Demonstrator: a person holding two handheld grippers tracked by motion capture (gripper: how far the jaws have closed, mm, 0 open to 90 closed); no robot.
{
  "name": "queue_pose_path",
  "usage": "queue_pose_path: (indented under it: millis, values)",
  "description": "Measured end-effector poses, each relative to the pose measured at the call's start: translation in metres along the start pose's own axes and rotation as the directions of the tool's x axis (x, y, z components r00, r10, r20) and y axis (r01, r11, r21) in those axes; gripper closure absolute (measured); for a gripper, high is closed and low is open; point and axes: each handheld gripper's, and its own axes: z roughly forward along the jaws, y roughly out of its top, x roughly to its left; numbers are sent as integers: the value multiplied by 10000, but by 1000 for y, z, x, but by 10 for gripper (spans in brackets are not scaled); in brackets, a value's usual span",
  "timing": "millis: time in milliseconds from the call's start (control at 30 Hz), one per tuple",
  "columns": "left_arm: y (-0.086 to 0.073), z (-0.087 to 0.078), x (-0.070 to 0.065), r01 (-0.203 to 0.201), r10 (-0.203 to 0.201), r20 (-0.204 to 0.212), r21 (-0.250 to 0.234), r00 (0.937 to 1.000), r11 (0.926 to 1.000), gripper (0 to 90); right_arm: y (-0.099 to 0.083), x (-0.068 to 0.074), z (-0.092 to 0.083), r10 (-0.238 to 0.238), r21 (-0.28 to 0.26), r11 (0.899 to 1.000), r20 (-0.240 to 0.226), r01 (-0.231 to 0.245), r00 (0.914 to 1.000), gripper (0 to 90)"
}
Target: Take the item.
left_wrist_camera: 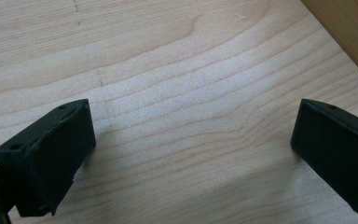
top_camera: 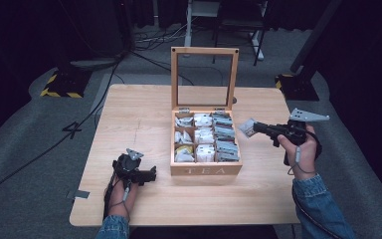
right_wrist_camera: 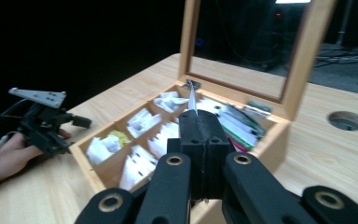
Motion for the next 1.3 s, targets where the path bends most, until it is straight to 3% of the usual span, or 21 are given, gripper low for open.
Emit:
queue_pose_path:
  millis: [233,567,1100,1300]
  values:
    - [0,0,0,12,-12,5,-5,10000,10000,0,-4,-17,-9,427,-27,9991,457,-426,9980,900]
    - [0,0,0,-7,7,-3,-3,10000,10000,0,-12,-33,-13,839,-18,9965,761,-840,9936,900]
    - [0,0,0,3,-3,6,2,10000,10000,0,-36,-60,-1,1302,707,9872,1562,-1426,9791,900]
    - [0,0,0,8,-8,1,-5,10000,10000,0,-46,-68,4,1463,969,9817,1660,-1638,9752,900]
